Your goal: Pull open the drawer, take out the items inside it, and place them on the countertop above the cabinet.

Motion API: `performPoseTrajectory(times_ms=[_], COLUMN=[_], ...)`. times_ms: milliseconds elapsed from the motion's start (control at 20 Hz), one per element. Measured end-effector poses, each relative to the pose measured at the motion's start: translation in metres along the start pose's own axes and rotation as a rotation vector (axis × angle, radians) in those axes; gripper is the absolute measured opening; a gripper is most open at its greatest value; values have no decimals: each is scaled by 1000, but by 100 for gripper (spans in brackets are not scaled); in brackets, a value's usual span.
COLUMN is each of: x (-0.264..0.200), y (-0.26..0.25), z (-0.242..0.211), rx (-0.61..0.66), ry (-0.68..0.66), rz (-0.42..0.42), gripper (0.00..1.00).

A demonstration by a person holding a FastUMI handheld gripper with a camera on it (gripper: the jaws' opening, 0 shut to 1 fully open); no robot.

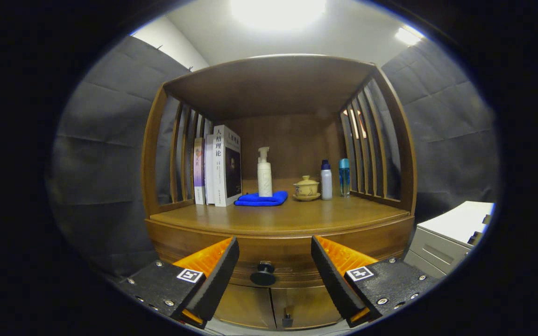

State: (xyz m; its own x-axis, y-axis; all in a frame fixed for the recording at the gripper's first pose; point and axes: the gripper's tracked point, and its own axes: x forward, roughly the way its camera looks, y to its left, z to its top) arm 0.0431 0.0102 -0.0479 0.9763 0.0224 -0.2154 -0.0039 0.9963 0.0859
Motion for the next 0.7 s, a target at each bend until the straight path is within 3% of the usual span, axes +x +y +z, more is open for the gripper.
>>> performPoseTrajectory(times_ms=[400, 700], x=[33, 40], y=[16, 14], z=[-44, -67], rx=[1, -9], ry=[97, 135], rz=[-25, -40], gripper=[95, 83])
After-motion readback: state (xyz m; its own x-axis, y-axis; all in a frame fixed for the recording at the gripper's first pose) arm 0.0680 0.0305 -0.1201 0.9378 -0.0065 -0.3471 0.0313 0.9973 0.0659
